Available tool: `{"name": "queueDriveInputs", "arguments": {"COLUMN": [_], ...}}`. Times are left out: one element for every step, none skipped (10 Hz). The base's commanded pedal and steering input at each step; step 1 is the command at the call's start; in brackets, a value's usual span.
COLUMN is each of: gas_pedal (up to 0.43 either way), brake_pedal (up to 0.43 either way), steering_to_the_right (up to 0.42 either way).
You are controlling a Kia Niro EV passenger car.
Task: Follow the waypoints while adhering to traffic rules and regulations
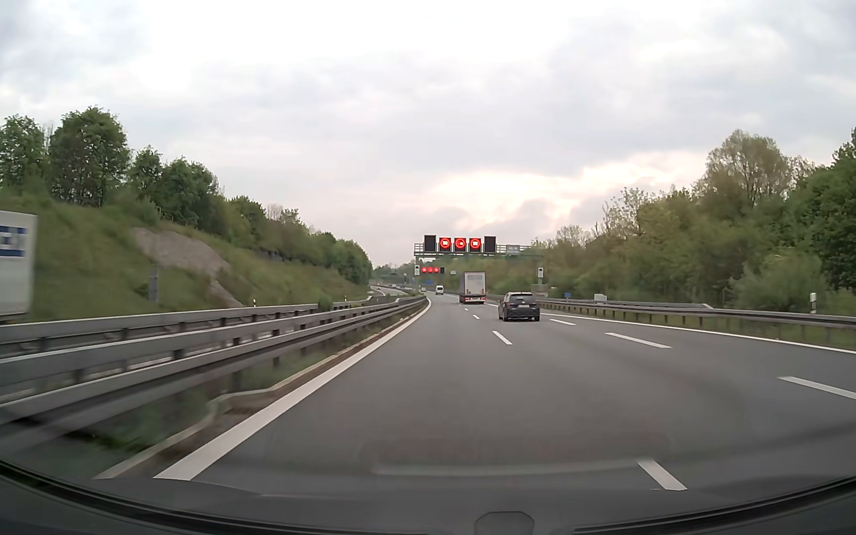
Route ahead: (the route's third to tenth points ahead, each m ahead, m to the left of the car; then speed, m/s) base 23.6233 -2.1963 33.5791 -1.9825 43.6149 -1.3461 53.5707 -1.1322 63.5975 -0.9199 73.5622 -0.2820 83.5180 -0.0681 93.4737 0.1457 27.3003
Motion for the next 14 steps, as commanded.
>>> {"name": "queueDriveInputs", "arguments": {"gas_pedal": [0.039,0.039,0.039,0.039,0.047,0.047,0.059,0.059,0.059,0.059,0.059,0.059,0.059,0.059], "brake_pedal": [0.000,0.000,0.000,0.000,0.000,0.000,0.000,0.000,0.000,0.000,0.000,0.000,0.000,0.000], "steering_to_the_right": [-0.003,-0.005,-0.005,-0.006,-0.006,-0.006,-0.005,-0.005,-0.005,-0.004,-0.004,-0.003,-0.002,-0.001]}}
